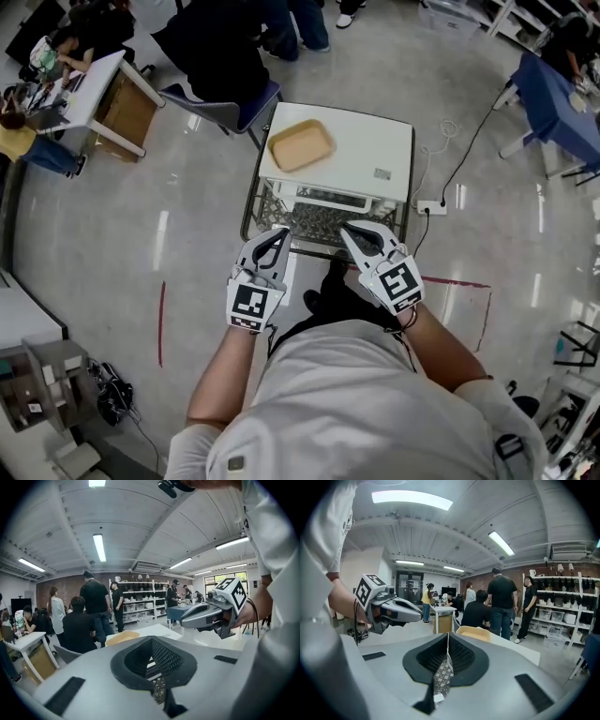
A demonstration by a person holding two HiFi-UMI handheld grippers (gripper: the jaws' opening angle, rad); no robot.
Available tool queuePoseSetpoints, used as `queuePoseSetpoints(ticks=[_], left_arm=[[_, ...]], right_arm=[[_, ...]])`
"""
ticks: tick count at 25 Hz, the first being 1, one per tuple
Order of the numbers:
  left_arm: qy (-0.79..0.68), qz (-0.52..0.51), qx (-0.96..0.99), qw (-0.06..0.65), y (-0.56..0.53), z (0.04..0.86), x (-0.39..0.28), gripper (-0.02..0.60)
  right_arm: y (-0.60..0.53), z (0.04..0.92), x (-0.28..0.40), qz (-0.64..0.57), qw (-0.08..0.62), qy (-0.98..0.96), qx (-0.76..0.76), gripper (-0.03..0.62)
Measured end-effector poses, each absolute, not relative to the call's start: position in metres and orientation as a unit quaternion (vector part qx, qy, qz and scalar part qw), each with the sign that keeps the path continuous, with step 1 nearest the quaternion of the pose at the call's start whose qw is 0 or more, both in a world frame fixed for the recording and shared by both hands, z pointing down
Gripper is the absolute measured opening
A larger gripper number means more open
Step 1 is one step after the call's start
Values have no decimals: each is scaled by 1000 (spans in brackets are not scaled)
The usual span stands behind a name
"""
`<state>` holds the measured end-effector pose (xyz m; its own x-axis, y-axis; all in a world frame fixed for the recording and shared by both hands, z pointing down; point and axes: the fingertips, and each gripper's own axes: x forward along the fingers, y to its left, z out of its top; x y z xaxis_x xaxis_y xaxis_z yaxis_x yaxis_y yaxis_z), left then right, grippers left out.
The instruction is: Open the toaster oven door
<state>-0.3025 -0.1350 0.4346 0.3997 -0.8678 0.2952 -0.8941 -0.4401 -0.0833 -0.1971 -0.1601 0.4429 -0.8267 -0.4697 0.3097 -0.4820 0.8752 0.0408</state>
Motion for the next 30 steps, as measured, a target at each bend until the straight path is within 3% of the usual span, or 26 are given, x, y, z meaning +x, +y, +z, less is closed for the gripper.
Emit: queuePoseSetpoints(ticks=[13, 26, 30], left_arm=[[-455, 213, 862, 67, -204, 506, -295, 22], [-349, 348, 864, 100, -246, 597, -286, 206], [-311, 398, 860, 76, -253, 616, -283, 216]], right_arm=[[-205, 518, -204, 59, 257, -942, 209, 25], [-230, 606, -195, 37, 393, -907, 147, 103], [-235, 626, -193, 13, 427, -895, 125, 112]])
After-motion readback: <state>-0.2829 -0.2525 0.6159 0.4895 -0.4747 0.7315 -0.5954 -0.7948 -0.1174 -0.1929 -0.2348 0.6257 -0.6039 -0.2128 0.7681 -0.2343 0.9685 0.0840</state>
